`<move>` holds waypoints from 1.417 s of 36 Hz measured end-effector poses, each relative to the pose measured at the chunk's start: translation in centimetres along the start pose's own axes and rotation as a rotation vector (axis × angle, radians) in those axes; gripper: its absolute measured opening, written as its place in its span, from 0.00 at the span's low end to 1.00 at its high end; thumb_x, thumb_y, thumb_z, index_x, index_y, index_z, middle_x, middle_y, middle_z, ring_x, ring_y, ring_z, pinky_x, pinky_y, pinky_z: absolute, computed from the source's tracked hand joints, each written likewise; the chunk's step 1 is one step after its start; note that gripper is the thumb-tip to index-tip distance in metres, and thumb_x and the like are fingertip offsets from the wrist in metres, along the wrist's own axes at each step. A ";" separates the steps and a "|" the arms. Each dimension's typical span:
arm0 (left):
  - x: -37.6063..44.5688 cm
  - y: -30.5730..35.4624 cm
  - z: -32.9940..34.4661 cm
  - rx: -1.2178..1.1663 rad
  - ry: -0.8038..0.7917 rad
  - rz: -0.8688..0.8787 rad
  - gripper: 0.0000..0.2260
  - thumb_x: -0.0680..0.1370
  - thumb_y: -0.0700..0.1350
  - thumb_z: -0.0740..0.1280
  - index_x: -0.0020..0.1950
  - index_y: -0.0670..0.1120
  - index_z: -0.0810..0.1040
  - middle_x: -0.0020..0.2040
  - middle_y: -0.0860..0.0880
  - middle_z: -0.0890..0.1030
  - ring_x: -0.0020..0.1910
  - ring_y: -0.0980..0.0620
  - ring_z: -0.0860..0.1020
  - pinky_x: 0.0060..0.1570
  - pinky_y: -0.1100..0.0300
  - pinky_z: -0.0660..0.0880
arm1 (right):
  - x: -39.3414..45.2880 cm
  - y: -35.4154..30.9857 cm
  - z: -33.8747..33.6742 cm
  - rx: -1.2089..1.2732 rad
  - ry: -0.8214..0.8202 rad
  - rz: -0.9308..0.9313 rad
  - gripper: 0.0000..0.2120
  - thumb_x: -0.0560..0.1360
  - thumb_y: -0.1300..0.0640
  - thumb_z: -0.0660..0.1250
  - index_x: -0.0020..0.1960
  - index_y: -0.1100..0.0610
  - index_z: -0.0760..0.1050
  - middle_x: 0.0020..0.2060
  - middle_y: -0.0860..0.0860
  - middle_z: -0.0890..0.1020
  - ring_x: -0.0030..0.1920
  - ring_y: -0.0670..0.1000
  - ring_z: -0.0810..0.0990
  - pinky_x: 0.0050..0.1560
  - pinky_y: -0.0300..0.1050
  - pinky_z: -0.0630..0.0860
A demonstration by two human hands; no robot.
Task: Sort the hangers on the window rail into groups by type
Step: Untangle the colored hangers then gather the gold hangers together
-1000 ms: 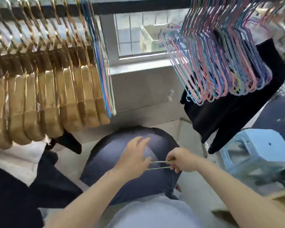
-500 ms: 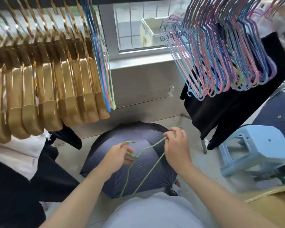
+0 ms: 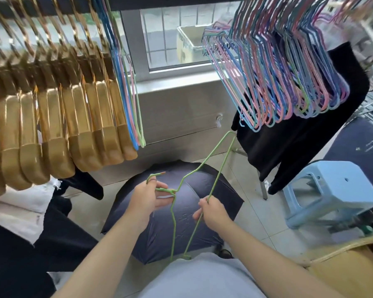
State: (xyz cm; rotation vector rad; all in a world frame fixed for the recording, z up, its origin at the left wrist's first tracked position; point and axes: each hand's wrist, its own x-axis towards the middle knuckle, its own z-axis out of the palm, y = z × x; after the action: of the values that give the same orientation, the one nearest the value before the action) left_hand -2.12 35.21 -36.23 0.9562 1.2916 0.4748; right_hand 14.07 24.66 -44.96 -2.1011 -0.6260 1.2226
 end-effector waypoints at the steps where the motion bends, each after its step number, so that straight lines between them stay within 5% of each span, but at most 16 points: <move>1: 0.0 0.2 0.2 -0.007 0.004 0.000 0.20 0.88 0.50 0.53 0.47 0.41 0.77 0.44 0.38 0.87 0.39 0.40 0.87 0.48 0.50 0.82 | 0.4 -0.1 -0.5 0.008 -0.012 0.009 0.10 0.80 0.57 0.54 0.50 0.60 0.72 0.34 0.53 0.87 0.39 0.54 0.81 0.45 0.50 0.78; 7: -1.4 0.5 1.8 0.003 0.031 0.016 0.19 0.88 0.47 0.55 0.50 0.38 0.80 0.48 0.39 0.87 0.42 0.42 0.87 0.37 0.60 0.81 | 1.7 -1.8 -2.3 0.014 -0.075 0.053 0.11 0.85 0.57 0.55 0.47 0.59 0.71 0.39 0.60 0.86 0.30 0.54 0.81 0.31 0.42 0.72; 10: -1.6 1.0 2.2 0.025 0.021 0.028 0.20 0.88 0.49 0.55 0.49 0.41 0.82 0.53 0.42 0.86 0.47 0.43 0.87 0.47 0.56 0.81 | 2.3 -2.8 -2.6 -0.232 -0.067 0.001 0.15 0.84 0.50 0.56 0.49 0.60 0.72 0.47 0.60 0.86 0.43 0.60 0.85 0.45 0.49 0.80; 12: -1.7 1.7 2.5 0.067 0.017 0.052 0.20 0.87 0.50 0.56 0.48 0.44 0.83 0.55 0.46 0.85 0.47 0.46 0.87 0.58 0.50 0.81 | 1.8 -3.8 -2.6 -0.368 0.071 -0.046 0.17 0.83 0.46 0.55 0.57 0.59 0.73 0.56 0.58 0.82 0.56 0.62 0.80 0.54 0.51 0.74; 15: -2.1 3.3 3.2 0.110 0.023 0.091 0.21 0.86 0.52 0.56 0.44 0.49 0.84 0.57 0.50 0.82 0.49 0.48 0.86 0.64 0.46 0.78 | -0.1 -5.7 -2.2 -0.255 0.267 -0.220 0.17 0.84 0.49 0.55 0.69 0.55 0.71 0.64 0.54 0.73 0.62 0.57 0.75 0.57 0.50 0.70; 18: -3.0 4.8 4.2 0.132 0.017 0.129 0.22 0.85 0.55 0.56 0.39 0.56 0.85 0.54 0.50 0.83 0.54 0.47 0.83 0.65 0.43 0.77 | -1.9 -7.4 -1.2 -0.060 0.164 -0.346 0.17 0.82 0.57 0.60 0.70 0.51 0.71 0.60 0.49 0.78 0.60 0.51 0.77 0.58 0.46 0.72; 21: -4.0 5.9 5.7 0.105 -0.005 0.178 0.19 0.85 0.56 0.56 0.46 0.54 0.85 0.52 0.49 0.85 0.52 0.46 0.84 0.61 0.46 0.79 | -3.1 -9.2 -0.2 0.158 -0.042 -0.358 0.21 0.77 0.57 0.66 0.68 0.45 0.72 0.46 0.44 0.83 0.51 0.48 0.82 0.55 0.47 0.77; 24: -4.8 8.0 7.3 0.118 -0.108 0.224 0.14 0.86 0.55 0.57 0.56 0.53 0.81 0.51 0.49 0.83 0.47 0.51 0.82 0.49 0.55 0.78 | -2.8 -11.3 -0.9 0.360 -0.005 -0.332 0.14 0.77 0.66 0.61 0.57 0.52 0.77 0.36 0.49 0.82 0.39 0.54 0.78 0.38 0.48 0.75; 27: -5.5 12.6 7.8 0.313 -0.252 0.325 0.10 0.85 0.51 0.62 0.66 0.53 0.74 0.58 0.52 0.78 0.49 0.55 0.79 0.41 0.67 0.77 | -2.6 -14.5 -4.7 0.195 0.126 -0.399 0.15 0.77 0.68 0.56 0.49 0.53 0.78 0.29 0.44 0.80 0.31 0.47 0.75 0.32 0.40 0.68; 29: -6.1 16.1 7.0 0.454 -0.299 0.451 0.20 0.84 0.50 0.66 0.76 0.52 0.70 0.69 0.52 0.75 0.62 0.54 0.77 0.51 0.66 0.76 | -3.0 -16.5 -7.8 0.099 0.215 -0.390 0.13 0.80 0.65 0.57 0.53 0.53 0.77 0.33 0.46 0.83 0.34 0.46 0.77 0.33 0.39 0.70; 31: -7.6 20.3 5.4 0.523 -0.290 0.609 0.19 0.83 0.50 0.67 0.74 0.54 0.72 0.68 0.55 0.77 0.62 0.55 0.78 0.60 0.58 0.75 | -3.2 -18.9 -10.9 0.104 0.247 -0.379 0.11 0.82 0.64 0.58 0.59 0.53 0.75 0.36 0.48 0.84 0.38 0.49 0.80 0.34 0.42 0.74; 33: -8.4 24.4 3.3 0.542 -0.197 0.815 0.14 0.84 0.49 0.66 0.70 0.55 0.76 0.62 0.57 0.80 0.59 0.58 0.79 0.57 0.59 0.76 | -3.8 -21.8 -13.5 0.112 0.202 -0.385 0.10 0.83 0.64 0.60 0.60 0.55 0.75 0.37 0.49 0.85 0.33 0.49 0.78 0.29 0.43 0.74; 37: -6.3 31.1 -0.7 0.789 0.321 1.179 0.14 0.83 0.48 0.64 0.69 0.53 0.77 0.65 0.49 0.79 0.59 0.48 0.79 0.58 0.54 0.74 | -6.0 -26.5 -16.9 0.128 0.183 -0.448 0.08 0.82 0.64 0.64 0.45 0.60 0.78 0.37 0.53 0.84 0.26 0.48 0.68 0.29 0.43 0.71; 40: -4.0 34.2 -3.3 0.901 0.425 1.087 0.17 0.85 0.50 0.59 0.72 0.47 0.74 0.72 0.43 0.75 0.67 0.41 0.75 0.66 0.46 0.71 | -6.3 -28.9 -18.1 0.095 0.252 -0.506 0.12 0.81 0.62 0.65 0.40 0.64 0.78 0.25 0.51 0.76 0.22 0.47 0.67 0.24 0.40 0.66; 45: -2.4 36.1 -5.8 1.255 0.424 0.792 0.28 0.86 0.61 0.44 0.77 0.48 0.69 0.77 0.43 0.71 0.75 0.41 0.70 0.73 0.42 0.68 | -4.8 -31.7 -19.3 0.030 0.324 -0.489 0.11 0.81 0.64 0.64 0.41 0.65 0.77 0.30 0.57 0.74 0.23 0.48 0.68 0.24 0.43 0.65; 51: -2.9 36.7 -5.2 1.360 0.521 0.775 0.31 0.85 0.62 0.37 0.80 0.51 0.65 0.78 0.47 0.71 0.76 0.45 0.69 0.68 0.48 0.70 | -3.5 -34.7 -20.2 -0.185 0.579 -0.517 0.14 0.81 0.60 0.63 0.39 0.65 0.75 0.38 0.60 0.83 0.37 0.60 0.83 0.40 0.54 0.82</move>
State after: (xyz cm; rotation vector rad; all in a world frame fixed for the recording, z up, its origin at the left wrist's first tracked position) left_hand -0.30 54.96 -4.74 2.6582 1.6580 0.3957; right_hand 27.24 40.91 -10.52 -2.1071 -0.9445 0.2600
